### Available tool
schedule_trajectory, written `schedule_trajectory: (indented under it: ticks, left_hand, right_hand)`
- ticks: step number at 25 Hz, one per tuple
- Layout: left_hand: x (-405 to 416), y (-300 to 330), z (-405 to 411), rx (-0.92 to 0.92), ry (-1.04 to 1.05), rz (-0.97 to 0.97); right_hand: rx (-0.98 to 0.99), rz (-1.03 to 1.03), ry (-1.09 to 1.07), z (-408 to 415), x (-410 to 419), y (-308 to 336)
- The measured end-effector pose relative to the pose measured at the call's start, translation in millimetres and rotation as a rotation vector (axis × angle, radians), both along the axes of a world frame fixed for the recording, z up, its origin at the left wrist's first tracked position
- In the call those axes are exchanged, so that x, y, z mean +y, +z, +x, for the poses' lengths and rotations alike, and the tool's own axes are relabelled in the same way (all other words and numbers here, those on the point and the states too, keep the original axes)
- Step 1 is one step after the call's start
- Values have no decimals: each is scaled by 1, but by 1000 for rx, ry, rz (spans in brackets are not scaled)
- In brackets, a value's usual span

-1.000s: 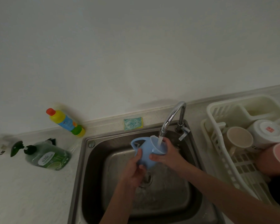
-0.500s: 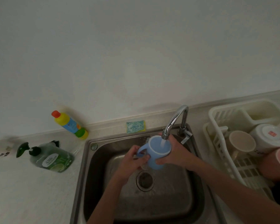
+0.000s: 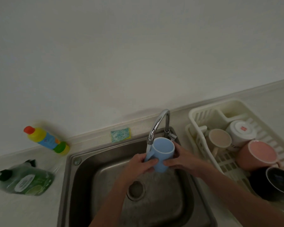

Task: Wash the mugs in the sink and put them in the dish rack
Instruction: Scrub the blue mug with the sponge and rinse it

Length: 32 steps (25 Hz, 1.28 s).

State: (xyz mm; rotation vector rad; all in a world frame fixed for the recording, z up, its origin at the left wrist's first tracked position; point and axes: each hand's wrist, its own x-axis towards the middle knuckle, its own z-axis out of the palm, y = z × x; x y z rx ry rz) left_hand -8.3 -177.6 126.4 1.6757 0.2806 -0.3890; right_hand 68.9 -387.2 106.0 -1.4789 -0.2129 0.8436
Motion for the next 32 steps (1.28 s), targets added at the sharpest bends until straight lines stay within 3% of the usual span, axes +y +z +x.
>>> schedule_trajectory:
  ticks: [6,13,21,26,32]
  left_hand:
    - [38,-6,-31,-24,152,2]
    - [72,-8,-51,-67,169,111]
    - [22,-3,-14,-111,62,83]
    - [2,-8,-16,-40,-47,76]
    - [21,-16,-54,30,35,50]
  right_hand:
    - [-176,-48,16,-18,52,-10]
    - [-346,-101,124,-20,95,-13]
    - [-330,-124,11,-1,35,-3]
    - [-279,-126,40,-10,3,-2]
    - [-234,-185,137,-32,29,-11]
